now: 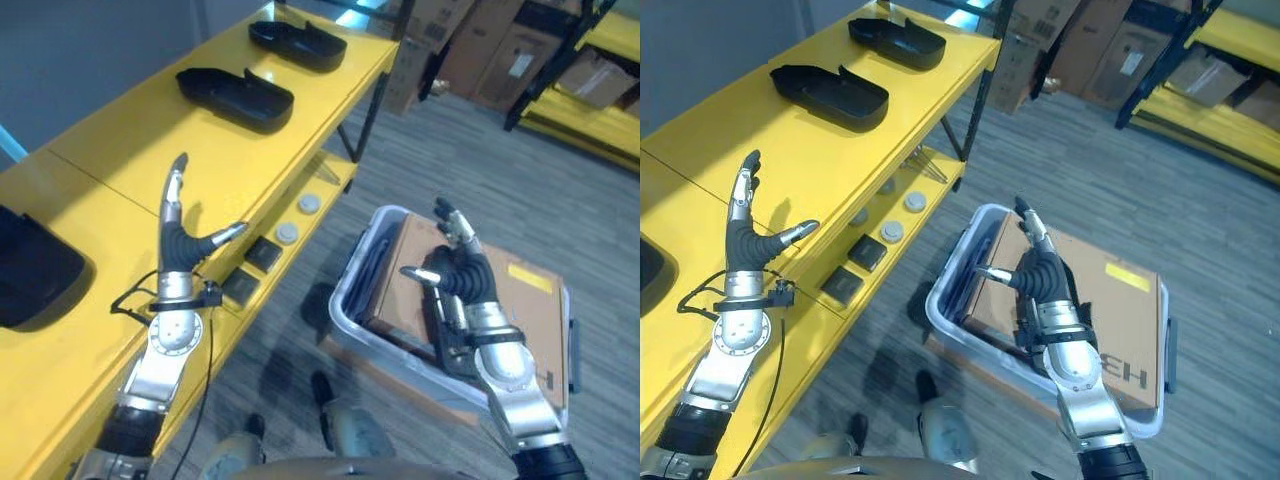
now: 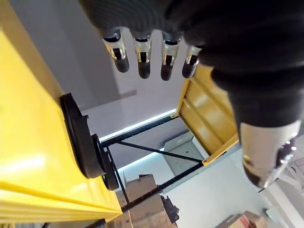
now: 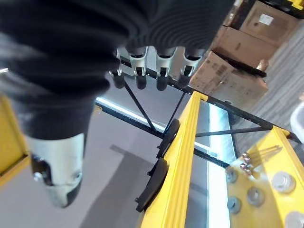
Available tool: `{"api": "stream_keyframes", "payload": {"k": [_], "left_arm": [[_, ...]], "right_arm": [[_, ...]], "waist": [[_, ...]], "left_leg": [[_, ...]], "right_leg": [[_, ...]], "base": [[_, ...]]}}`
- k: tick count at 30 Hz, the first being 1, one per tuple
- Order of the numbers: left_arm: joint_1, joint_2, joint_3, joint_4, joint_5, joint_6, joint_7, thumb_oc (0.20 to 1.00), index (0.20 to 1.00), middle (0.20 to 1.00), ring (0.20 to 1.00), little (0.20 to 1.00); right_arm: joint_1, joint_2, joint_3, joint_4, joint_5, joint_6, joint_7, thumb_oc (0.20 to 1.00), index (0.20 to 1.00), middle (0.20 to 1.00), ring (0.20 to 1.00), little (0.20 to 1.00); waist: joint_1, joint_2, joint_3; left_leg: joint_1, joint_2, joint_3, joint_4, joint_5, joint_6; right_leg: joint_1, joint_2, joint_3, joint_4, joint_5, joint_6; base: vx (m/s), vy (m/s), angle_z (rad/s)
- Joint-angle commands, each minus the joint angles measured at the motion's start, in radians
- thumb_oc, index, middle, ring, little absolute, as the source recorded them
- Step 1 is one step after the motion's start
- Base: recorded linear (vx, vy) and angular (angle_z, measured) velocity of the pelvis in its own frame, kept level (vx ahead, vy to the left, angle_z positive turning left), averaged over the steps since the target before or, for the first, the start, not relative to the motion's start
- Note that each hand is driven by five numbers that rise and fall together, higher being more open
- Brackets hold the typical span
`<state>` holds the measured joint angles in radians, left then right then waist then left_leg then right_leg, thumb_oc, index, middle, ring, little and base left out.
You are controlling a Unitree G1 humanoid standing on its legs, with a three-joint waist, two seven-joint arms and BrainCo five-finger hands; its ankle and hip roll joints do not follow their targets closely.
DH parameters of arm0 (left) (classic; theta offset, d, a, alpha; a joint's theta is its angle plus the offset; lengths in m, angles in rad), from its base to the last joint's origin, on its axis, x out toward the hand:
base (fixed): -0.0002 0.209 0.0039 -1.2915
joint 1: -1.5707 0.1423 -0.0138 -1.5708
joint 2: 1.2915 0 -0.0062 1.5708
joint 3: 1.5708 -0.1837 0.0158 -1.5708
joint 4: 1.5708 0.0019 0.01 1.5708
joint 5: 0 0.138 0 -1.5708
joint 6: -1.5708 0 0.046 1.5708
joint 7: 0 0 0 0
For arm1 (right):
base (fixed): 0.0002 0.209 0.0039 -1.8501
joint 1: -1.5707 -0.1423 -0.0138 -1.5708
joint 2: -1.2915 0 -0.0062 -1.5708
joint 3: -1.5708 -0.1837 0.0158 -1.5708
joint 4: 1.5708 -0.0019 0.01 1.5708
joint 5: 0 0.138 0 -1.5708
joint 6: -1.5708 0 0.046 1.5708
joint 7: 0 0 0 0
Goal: Move parts from the plastic box to the shelf.
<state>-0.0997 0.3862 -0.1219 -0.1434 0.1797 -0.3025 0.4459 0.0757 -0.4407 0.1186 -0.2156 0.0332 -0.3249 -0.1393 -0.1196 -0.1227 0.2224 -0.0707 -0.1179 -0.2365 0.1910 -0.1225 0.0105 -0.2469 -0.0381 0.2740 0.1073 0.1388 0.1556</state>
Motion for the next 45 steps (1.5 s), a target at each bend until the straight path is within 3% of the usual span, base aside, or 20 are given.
{"api": "stream_keyframes", "payload": {"k": [1, 6, 8, 11, 12, 14, 15, 18, 20, 22, 24, 29, 30, 31, 33, 39, 45], "left_arm": [[-0.009, 0.047, 0.030, -0.036, -0.022, -0.045, -0.015, 1.000, 1.000, 1.000, 1.000, 1.000], [-0.010, 0.051, 0.032, -0.036, -0.055, -0.041, -0.017, 1.000, 1.000, 1.000, 1.000, 1.000], [-0.017, 0.048, 0.032, -0.037, -0.066, -0.037, -0.016, 1.000, 1.000, 1.000, 1.000, 1.000], [-0.027, 0.055, 0.030, -0.027, -0.071, -0.029, -0.017, 1.000, 1.000, 1.000, 1.000, 1.000], [-0.020, 0.056, 0.038, -0.033, -0.073, -0.024, -0.020, 1.000, 1.000, 1.000, 1.000, 1.000], [-0.016, 0.052, 0.041, -0.034, -0.074, -0.020, -0.022, 1.000, 1.000, 1.000, 1.000, 1.000], [-0.010, 0.039, 0.046, -0.029, -0.088, -0.019, -0.031, 1.000, 1.000, 1.000, 1.000, 1.000], [-0.009, 0.025, 0.045, -0.016, -0.110, -0.018, -0.040, 1.000, 1.000, 1.000, 1.000, 1.000], [-0.003, 0.010, 0.041, 0.014, -0.143, -0.016, -0.068, 1.000, 1.000, 1.000, 1.000, 1.000], [0.005, 0.007, 0.045, 0.024, -0.151, -0.012, -0.075, 1.000, 1.000, 1.000, 1.000, 1.000], [0.019, 0.008, 0.040, 0.040, -0.172, -0.002, -0.115, 1.000, 1.000, 1.000, 1.000, 1.000], [0.009, 0.032, 0.012, 0.060, -0.168, 0.016, -0.191, 1.000, 1.000, 1.000, 1.000, 1.000], [-0.004, 0.050, 0.005, 0.051, -0.174, 0.013, -0.215, 1.000, 1.000, 1.000, 1.000, 1.000], [-0.011, 0.054, -0.001, 0.048, -0.170, 0.010, -0.225, 1.000, 1.000, 1.000, 1.000, 1.000], [-0.027, 0.059, -0.023, 0.045, -0.171, 0.001, -0.232, 1.000, 1.000, 1.000, 1.000, 1.000], [-0.032, 0.070, -0.084, 0.053, -0.217, 0.003, -0.271, 1.000, 1.000, 1.000, 1.000, 1.000], [-0.103, 0.081, -0.160, 0.088, -0.261, -0.017, -0.240, 1.000, 1.000, 1.000, 1.000, 1.000]], "right_arm": [[-0.051, 0.005, 0.002, -0.037, 0.000, -0.034, 0.007, 1.000, 1.000, 1.000, 1.000, 1.000], [-0.076, 0.005, 0.019, -0.043, -0.034, -0.027, -0.002, 1.000, 1.000, 1.000, 1.000, 1.000], [-0.084, 0.012, 0.023, -0.029, -0.046, -0.023, -0.008, 1.000, 1.000, 1.000, 1.000, 1.000], [-0.076, 0.020, 0.018, -0.031, -0.044, -0.019, -0.012, 1.000, 1.000, 1.000, 1.000, 1.000], [-0.079, 0.020, 0.021, -0.024, -0.046, -0.018, -0.008, 1.000, 1.000, 1.000, 1.000, 1.000], [-0.077, 0.021, 0.022, -0.020, -0.051, -0.017, -0.009, 1.000, 1.000, 1.000, 1.000, 1.000], [-0.050, 0.016, 0.010, -0.022, -0.059, -0.015, -0.006, 1.000, 1.000, 1.000, 1.000, 1.000], [-0.029, -0.005, -0.015, -0.028, -0.058, -0.016, -0.005, 1.000, 1.000, 1.000, 1.000, 1.000], [-0.018, -0.022, -0.048, -0.009, -0.069, -0.017, -0.025, 1.000, 1.000, 1.000, 1.000, 1.000], [-0.016, -0.027, -0.057, -0.003, -0.070, -0.017, -0.030, 1.000, 1.000, 1.000, 1.000, 1.000], [-0.007, -0.043, -0.092, 0.040, -0.067, -0.012, -0.050, 1.000, 1.000, 1.000, 1.000, 1.000], [0.009, -0.057, -0.151, 0.105, -0.076, 0.017, -0.078, 1.000, 1.000, 1.000, 1.000, 1.000], [-0.033, -0.058, -0.145, 0.138, -0.071, 0.032, -0.094, 1.000, 1.000, 1.000, 1.000, 1.000], [-0.055, -0.059, -0.141, 0.149, -0.082, 0.039, -0.099, 1.000, 1.000, 1.000, 1.000, 1.000], [-0.116, -0.069, -0.122, 0.196, -0.095, 0.050, -0.116, 1.000, 1.000, 1.000, 1.000, 1.000], [-0.258, -0.078, -0.069, 0.336, -0.125, 0.087, -0.176, 1.000, 1.000, 1.000, 1.000, 1.000], [-0.636, -0.110, 0.063, 0.640, -0.145, 0.148, -0.311, 1.000, 1.000, 1.000, 1.000, 1.000]], "waist": [[0.037, 0.016, 0.016], [0.080, 0.043, -0.017], [0.091, 0.045, -0.040], [0.102, 0.028, -0.061], [0.117, 0.015, -0.070], [0.120, 0.011, -0.074], [0.114, 0.010, -0.077], [0.105, 0.020, -0.071], [0.087, 0.038, -0.063], [0.082, 0.046, -0.058], [0.075, 0.061, -0.027], [0.052, 0.068, -0.009], [0.068, 0.067, -0.007], [0.077, 0.070, -0.012], [0.093, 0.082, -0.017], [0.120, 0.086, -0.015], [0.178, 0.088, 0.065]], "left_leg": [[0.012, 0.038, 0.100, 0.000, -0.085, 0.032], [-0.017, 0.112, 0.146, -0.056, -0.032, 0.022], [-0.026, 0.136, 0.172, -0.069, -0.016, 0.014], [-0.019, 0.157, 0.214, -0.083, -0.009, 0.000], [-0.015, 0.175, 0.253, -0.094, -0.002, -0.018], [-0.011, 0.182, 0.266, -0.101, 0.002, -0.025], [0.001, 0.214, 0.282, -0.118, 0.024, -0.047], [0.012, 0.247, 0.285, -0.139, 0.045, -0.070], [0.020, 0.292, 0.293, -0.139, 0.067, -0.100], [0.024, 0.307, 0.299, -0.125, 0.065, -0.108], [0.010, 0.321, 0.286, -0.036, 0.079, -0.110], [-0.034, 0.293, 0.299, 0.046, 0.080, -0.097], [-0.058, 0.217, 0.268, 0.046, 0.036, -0.082], [-0.059, 0.181, 0.243, 0.021, 0.023, -0.075], [-0.056, 0.155, 0.207, -0.052, 0.028, -0.066], [-0.049, 0.139, 0.182, -0.128, 0.072, -0.047], [-0.119, 0.132, 0.180, -0.219, 0.134, -0.048]], "right_leg": [[0.061, -0.033, -0.131, -0.065, -0.072, 0.013], [0.167, -0.131, -0.222, -0.030, -0.132, -0.001], [0.197, -0.182, -0.260, -0.026, -0.098, 0.004], [0.231, -0.209, -0.292, -0.047, -0.065, 0.027], [0.243, -0.221, -0.363, -0.093, -0.069, 0.044], [0.252, -0.215, -0.381, -0.117, -0.081, 0.046], [0.255, -0.186, -0.382, -0.133, -0.122, 0.038], [0.259, -0.154, -0.390, -0.145, -0.151, 0.019], [0.290, -0.110, -0.397, -0.185, -0.181, -0.002], [0.298, -0.095, -0.393, -0.188, -0.189, -0.013], [0.323, -0.070, -0.387, -0.178, -0.212, -0.045], [0.344, -0.066, -0.396, -0.183, -0.219, -0.062], [0.333, -0.070, -0.382, -0.183, -0.209, -0.059], [0.328, -0.067, -0.376, -0.185, -0.205, -0.055], [0.323, -0.060, -0.368, -0.184, -0.203, -0.048], [0.314, -0.062, -0.372, -0.186, -0.205, -0.047], [0.186, -0.061, -0.371, -0.191, -0.169, -0.040]], "base": [[-0.20, -0.044, -1.18], [-0.18, -0.086, -0.65], [-0.10, -0.177, -0.65], [-0.04, -0.246, -0.76], [-0.03, -0.243, -0.60], [0.00, -0.291, -0.91], [0.02, -0.333, -0.91], [-0.01, -0.348, -0.17], [-0.02, -0.424, -0.08], [0.01, -0.198, -0.15], [0.00, -0.206, -0.17], [-0.01, -0.074, 0.00], [0.02, 0.014, 0.13], [0.02, 0.031, -0.07], [0.08, 0.075, -0.48], [0.10, 0.087, 0.01], [-0.10, 0.068, 0.15]]}}
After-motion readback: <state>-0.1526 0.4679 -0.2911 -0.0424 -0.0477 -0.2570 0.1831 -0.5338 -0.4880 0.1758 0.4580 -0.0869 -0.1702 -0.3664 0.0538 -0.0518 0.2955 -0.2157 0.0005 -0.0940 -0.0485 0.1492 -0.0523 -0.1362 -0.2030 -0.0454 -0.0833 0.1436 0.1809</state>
